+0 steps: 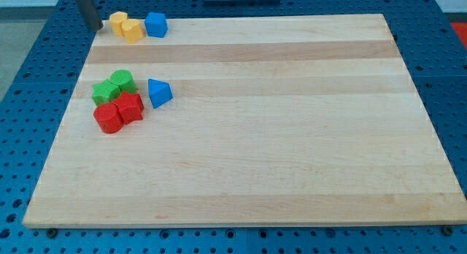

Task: Push the yellow hexagon into the blue cube

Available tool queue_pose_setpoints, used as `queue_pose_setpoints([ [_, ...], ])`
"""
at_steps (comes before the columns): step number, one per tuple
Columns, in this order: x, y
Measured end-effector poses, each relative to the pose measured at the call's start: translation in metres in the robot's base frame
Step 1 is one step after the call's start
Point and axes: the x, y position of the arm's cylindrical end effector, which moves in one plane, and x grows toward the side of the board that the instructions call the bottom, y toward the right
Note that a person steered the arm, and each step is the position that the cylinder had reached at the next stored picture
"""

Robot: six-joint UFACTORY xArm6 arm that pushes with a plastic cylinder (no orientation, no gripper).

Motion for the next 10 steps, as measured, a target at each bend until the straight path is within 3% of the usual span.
queue_pose_setpoints([
  [10,-0.005,0.082],
])
